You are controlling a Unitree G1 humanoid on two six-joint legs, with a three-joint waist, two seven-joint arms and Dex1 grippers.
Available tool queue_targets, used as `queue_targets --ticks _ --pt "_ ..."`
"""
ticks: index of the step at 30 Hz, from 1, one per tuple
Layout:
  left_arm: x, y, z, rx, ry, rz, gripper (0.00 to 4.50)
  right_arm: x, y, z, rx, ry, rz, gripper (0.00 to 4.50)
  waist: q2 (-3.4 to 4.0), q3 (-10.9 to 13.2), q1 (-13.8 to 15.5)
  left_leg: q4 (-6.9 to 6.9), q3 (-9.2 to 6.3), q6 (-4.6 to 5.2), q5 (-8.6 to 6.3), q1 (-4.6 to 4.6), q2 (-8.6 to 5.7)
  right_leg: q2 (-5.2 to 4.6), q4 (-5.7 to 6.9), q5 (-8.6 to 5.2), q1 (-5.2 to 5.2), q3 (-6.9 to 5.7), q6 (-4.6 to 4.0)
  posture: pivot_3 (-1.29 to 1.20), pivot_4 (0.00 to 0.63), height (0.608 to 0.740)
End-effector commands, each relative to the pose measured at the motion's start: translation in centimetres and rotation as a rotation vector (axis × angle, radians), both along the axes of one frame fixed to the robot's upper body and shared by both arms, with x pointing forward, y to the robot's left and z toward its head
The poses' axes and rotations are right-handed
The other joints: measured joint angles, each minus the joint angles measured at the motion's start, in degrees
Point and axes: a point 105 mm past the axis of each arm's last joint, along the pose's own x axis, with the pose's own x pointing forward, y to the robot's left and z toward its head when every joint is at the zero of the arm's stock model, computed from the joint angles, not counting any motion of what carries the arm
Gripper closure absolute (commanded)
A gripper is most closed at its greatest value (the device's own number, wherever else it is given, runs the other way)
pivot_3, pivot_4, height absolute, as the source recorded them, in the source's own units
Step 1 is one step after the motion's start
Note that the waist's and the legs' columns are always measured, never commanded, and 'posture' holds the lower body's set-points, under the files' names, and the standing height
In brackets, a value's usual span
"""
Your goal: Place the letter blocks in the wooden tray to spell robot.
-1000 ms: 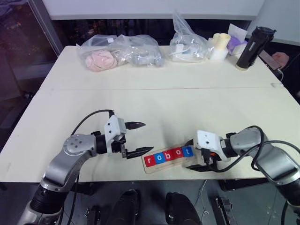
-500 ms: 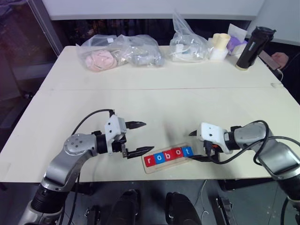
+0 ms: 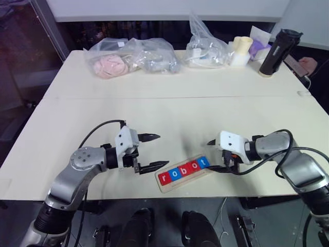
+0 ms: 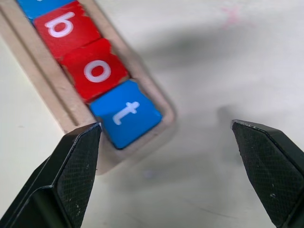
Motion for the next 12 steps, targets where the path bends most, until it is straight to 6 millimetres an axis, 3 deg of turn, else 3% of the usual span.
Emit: queue_targets --ticks 1,12 --pt "-0.4 0.2 1.1 -0.017 -0.023 0.001 0.00 -0.8 -0.6 2.3 0.013 -0.043 -0.002 0.03 0.00 0.0 0.0 0.00 0.00 0.00 0.00 0.00 0.00 0.00 -0.01 0.00 0.00 0.00 0.00 0.00 0.150 0.738" --pt "-0.5 0.7 0.6 0.008 0.030 0.010 0.00 -2.6 -1.3 3.7 0.054 -0.070 -0.101 0.03 0.00 0.0 -0.1 0.00 0.00 -0.13 -0.08 0.01 0.01 -0.02 0.01 0.00 -0.01 0.01 -0.01 0.00 0.150 0.738"
